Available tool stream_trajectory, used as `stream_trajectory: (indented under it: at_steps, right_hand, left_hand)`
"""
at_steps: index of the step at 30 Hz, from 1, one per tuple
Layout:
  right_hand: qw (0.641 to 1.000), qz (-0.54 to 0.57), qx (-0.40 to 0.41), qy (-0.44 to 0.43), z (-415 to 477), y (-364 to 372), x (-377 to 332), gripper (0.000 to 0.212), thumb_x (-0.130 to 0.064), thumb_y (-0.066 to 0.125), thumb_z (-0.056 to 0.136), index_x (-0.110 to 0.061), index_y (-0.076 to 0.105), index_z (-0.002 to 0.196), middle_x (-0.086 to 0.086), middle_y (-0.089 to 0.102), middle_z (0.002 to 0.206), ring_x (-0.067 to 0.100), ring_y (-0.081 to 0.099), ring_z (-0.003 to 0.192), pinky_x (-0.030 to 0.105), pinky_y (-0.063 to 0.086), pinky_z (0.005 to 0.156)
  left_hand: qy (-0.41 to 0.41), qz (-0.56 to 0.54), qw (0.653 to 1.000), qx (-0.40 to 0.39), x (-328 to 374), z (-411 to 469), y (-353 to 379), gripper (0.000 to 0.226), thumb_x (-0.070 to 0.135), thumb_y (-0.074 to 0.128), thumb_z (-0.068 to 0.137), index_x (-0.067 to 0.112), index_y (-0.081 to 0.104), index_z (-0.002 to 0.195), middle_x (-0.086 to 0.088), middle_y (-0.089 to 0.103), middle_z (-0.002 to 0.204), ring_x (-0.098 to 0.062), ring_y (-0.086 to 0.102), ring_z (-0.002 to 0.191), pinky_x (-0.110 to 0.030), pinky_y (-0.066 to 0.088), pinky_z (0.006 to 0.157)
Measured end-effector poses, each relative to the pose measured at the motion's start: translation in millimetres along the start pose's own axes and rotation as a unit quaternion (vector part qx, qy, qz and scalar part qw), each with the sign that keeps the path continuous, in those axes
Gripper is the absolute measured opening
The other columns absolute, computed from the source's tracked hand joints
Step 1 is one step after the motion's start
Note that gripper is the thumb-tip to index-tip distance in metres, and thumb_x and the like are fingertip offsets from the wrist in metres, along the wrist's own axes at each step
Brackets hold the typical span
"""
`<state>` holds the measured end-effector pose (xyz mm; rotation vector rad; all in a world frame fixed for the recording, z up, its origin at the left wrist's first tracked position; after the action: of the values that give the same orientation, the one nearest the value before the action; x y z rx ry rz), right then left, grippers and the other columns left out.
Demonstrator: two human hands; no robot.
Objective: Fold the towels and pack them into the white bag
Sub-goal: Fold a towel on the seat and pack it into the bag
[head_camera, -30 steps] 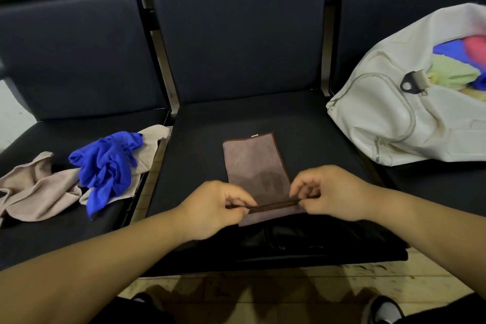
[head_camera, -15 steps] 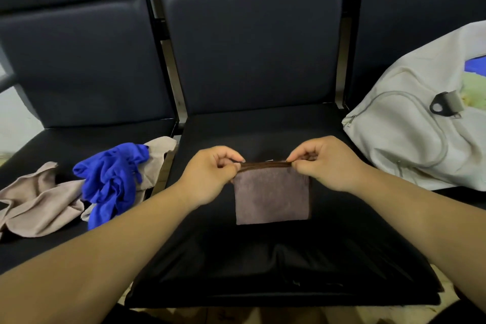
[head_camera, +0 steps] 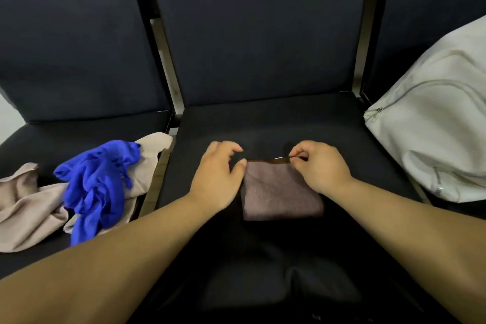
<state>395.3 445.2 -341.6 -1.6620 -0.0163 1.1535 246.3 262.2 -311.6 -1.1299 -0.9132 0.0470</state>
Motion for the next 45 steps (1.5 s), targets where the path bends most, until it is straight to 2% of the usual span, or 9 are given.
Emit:
stream_trajectory:
  at_steps: [2,4,12,17,24,28,34,39,45]
  right_hand:
    - [1.000,0.022,0.016,0.000,0,-1,-4,0.009,-0.023,0.070,0.093,-0.033,0.071,0.093,-0.018,0.068,0.088,0.004,0.065,0.088,0.023,0.051,0.075]
    - [0.999,0.038,0.027,-0.002,0,-1,-8,0.009,-0.023,0.070,0.093,-0.032,0.070,0.091,-0.018,0.068,0.086,0.003,0.064,0.086,0.022,0.050,0.072]
    - [0.999,0.008,-0.006,-0.047,0,8,-15,0.008,-0.024,0.068,0.095,-0.030,0.070,0.100,-0.018,0.068,0.091,0.005,0.065,0.089,0.028,0.055,0.079]
    - [0.999,0.002,-0.004,-0.036,4,13,-15,0.006,-0.028,0.068,0.094,-0.033,0.070,0.099,-0.018,0.068,0.092,0.006,0.066,0.091,0.030,0.056,0.080]
    - [0.996,0.052,-0.066,-0.041,-1,4,-19,0.029,-0.028,0.072,0.090,-0.034,0.064,0.117,-0.020,0.063,0.107,-0.002,0.059,0.095,0.009,0.040,0.074]
    - [0.993,-0.054,-0.012,-0.102,-15,-4,-20,0.038,-0.032,0.073,0.089,-0.030,0.059,0.125,-0.012,0.051,0.121,0.006,0.052,0.106,0.024,0.047,0.089]
    - [0.962,-0.113,-0.074,-0.239,-39,-6,-22,0.026,-0.036,0.072,0.089,-0.031,0.065,0.114,-0.015,0.065,0.103,0.005,0.056,0.096,0.031,0.053,0.084]
    - [0.950,-0.157,-0.161,-0.219,-46,2,-10,0.046,-0.046,0.069,0.089,-0.041,0.059,0.134,-0.016,0.065,0.126,0.004,0.058,0.117,0.029,0.049,0.100]
    - [0.956,-0.145,-0.155,-0.201,-56,-1,-11,0.036,-0.035,0.067,0.094,-0.041,0.063,0.129,-0.018,0.071,0.119,0.004,0.065,0.108,0.022,0.049,0.092]
  left_hand:
    - [0.108,0.061,0.992,-0.040,17,-17,0,0.022,0.032,0.062,0.096,0.028,0.061,0.118,0.011,0.052,0.114,-0.008,0.052,0.107,-0.024,0.045,0.094]
    - [0.147,0.094,0.981,-0.084,26,-30,3,0.024,0.035,0.059,0.097,0.027,0.060,0.120,0.010,0.054,0.116,-0.011,0.052,0.109,-0.029,0.047,0.094]
    - [0.142,0.167,0.967,-0.133,13,-31,1,0.033,0.042,0.046,0.102,0.036,0.057,0.132,0.015,0.056,0.135,-0.007,0.045,0.126,-0.034,0.040,0.108]
    - [0.135,0.243,0.940,-0.198,-9,-30,5,0.053,0.052,0.031,0.104,0.038,0.032,0.155,0.016,0.033,0.160,-0.005,0.021,0.149,-0.033,0.018,0.119]
    - [0.100,0.278,0.932,-0.209,-17,-38,12,0.062,0.054,0.021,0.105,0.032,0.008,0.161,0.011,0.005,0.170,-0.005,0.001,0.155,-0.040,0.001,0.126]
    - [0.074,0.284,0.935,-0.202,-21,-36,13,0.065,0.056,0.018,0.104,0.030,0.004,0.162,0.008,-0.002,0.170,-0.009,-0.005,0.155,-0.044,-0.002,0.127]
    - [0.059,0.278,0.942,-0.180,-18,-37,15,0.066,0.057,0.026,0.103,0.028,0.011,0.161,0.003,0.006,0.170,-0.016,0.003,0.156,-0.051,0.001,0.126]
    - [0.071,0.252,0.955,-0.136,-11,-38,13,0.058,0.052,0.043,0.102,0.031,0.029,0.154,0.004,0.023,0.157,-0.019,0.026,0.147,-0.050,0.013,0.125]
    - [0.144,0.200,0.961,-0.129,-7,-44,6,0.042,0.031,0.058,0.098,0.035,0.052,0.140,0.011,0.049,0.136,-0.014,0.041,0.131,-0.034,0.033,0.109]
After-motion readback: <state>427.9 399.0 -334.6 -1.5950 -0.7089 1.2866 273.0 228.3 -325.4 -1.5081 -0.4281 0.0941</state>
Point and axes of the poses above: each hand's wrist, its own z-axis towards the middle knuckle, its own y-axis out of the palm, x = y × z, the point moved 2 cm from there along z, towards the middle knuckle
